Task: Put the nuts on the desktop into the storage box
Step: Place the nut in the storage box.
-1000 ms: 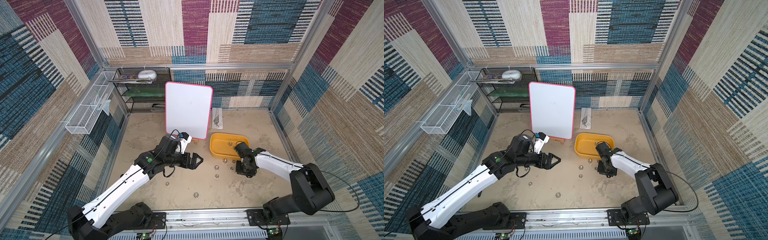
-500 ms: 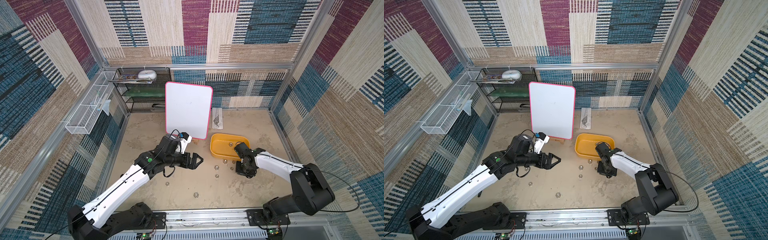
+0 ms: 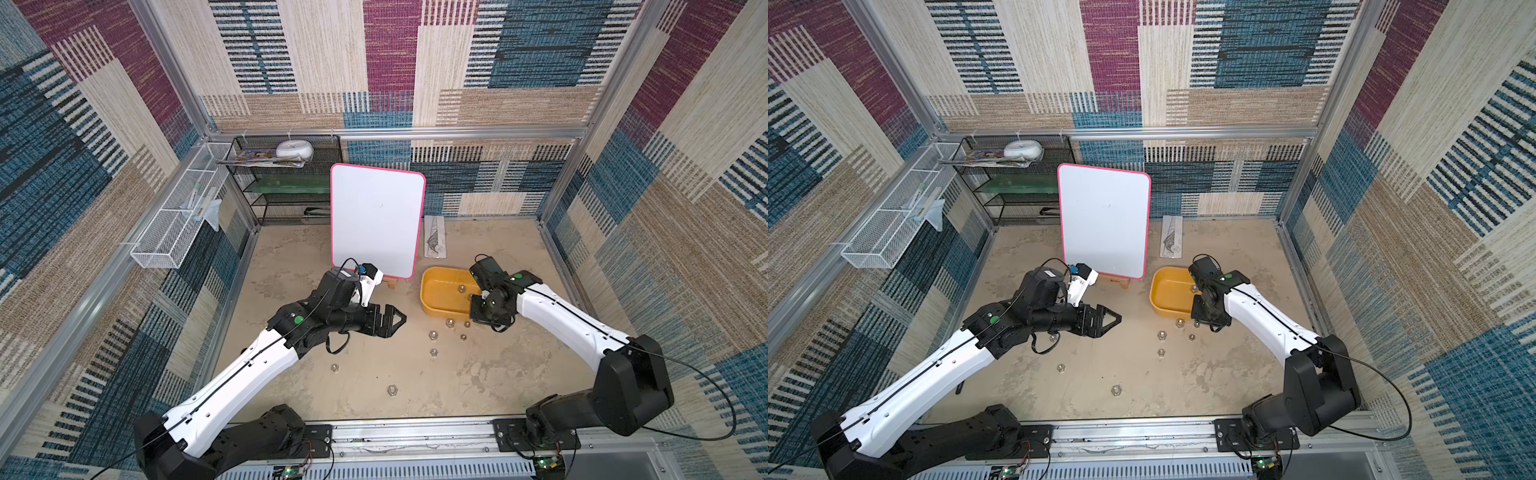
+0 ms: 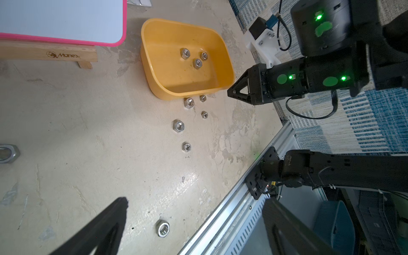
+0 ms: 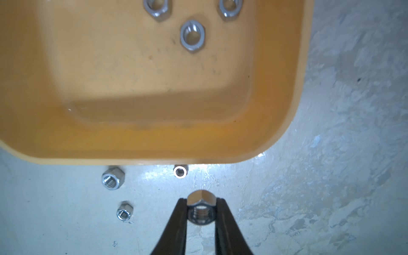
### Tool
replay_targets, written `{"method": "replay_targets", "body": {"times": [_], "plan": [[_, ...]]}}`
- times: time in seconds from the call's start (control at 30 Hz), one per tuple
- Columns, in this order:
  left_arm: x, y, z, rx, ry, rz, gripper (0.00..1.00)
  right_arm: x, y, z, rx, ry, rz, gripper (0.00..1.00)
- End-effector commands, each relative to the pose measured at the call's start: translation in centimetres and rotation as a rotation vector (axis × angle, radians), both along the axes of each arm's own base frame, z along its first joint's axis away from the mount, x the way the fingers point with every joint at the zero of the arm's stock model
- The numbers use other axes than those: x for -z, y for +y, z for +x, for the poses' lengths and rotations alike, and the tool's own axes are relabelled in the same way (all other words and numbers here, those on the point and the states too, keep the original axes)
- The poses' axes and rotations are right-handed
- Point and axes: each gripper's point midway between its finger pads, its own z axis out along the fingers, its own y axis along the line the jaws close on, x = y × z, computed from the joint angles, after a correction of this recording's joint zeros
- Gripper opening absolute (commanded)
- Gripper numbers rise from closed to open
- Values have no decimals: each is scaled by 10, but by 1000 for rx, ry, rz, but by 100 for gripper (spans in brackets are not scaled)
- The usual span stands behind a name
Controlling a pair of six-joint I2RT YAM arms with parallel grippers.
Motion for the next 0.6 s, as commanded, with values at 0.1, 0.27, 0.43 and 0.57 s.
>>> {"method": "replay_targets", "body": {"times": [0.1,0.27,0.43,0.57], "plan": [[-6,8,5,-36,-51,21,100,-12,6,28,-72,-1,-64,24],[-5,16,3,-54,-61,43,100,-5,23,61,-108,-22,-60,24],[-4,21,2,-70,-68,62,100,12,44,96,-140,-18,-47,24],[-4,23,2,-75,-65,73,100,31,55,118,-166,-2,-55,24]]}}
